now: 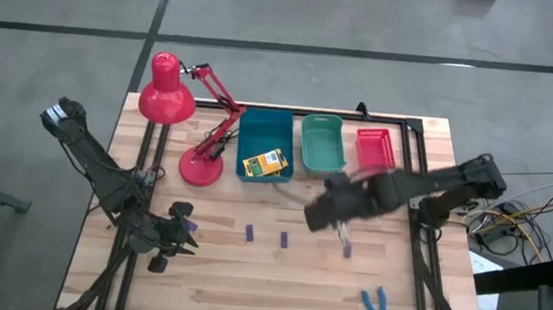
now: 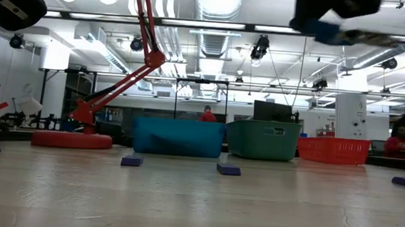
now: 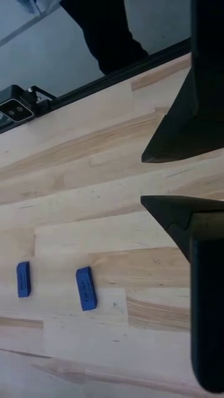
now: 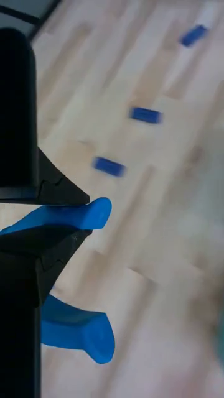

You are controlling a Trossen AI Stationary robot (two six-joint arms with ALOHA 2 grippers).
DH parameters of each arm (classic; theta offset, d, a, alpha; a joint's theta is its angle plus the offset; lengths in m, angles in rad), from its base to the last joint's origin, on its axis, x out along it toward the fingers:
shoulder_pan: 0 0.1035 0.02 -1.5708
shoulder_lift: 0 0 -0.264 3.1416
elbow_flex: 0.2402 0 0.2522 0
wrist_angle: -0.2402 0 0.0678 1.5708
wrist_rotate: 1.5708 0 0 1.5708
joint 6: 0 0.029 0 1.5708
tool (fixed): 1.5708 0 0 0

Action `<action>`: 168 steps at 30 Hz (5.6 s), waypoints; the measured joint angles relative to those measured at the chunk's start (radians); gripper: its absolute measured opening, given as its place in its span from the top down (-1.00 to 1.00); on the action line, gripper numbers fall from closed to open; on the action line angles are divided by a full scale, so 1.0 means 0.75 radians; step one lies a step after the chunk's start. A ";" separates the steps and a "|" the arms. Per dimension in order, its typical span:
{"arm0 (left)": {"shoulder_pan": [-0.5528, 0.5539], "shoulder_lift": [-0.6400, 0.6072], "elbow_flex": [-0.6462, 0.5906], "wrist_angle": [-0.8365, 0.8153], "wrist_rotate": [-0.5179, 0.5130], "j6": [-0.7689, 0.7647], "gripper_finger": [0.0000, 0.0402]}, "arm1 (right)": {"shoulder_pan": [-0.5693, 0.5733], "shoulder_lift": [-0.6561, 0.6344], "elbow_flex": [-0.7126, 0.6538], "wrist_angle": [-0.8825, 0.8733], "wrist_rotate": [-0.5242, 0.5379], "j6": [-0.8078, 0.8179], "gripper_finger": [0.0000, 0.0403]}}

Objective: Pick & Place School Supplies
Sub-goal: Put the blue whole punchers into the green bin

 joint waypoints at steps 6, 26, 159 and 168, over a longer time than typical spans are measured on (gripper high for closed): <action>0.000 0.000 0.000 0.000 0.000 0.000 0.51 | -0.326 -0.023 0.000 0.016 -0.022 -0.308 0.84; 0.000 0.000 -0.001 -0.001 0.000 0.000 0.51 | -1.200 0.255 0.001 0.419 -0.532 -1.030 0.83; 0.000 -0.001 -0.002 -0.001 0.000 0.000 0.51 | 1.030 0.362 -0.430 0.370 -0.190 0.638 0.31; 0.000 -0.001 -0.002 -0.001 0.000 0.000 0.51 | 1.029 0.405 -0.445 0.404 -0.207 0.633 0.37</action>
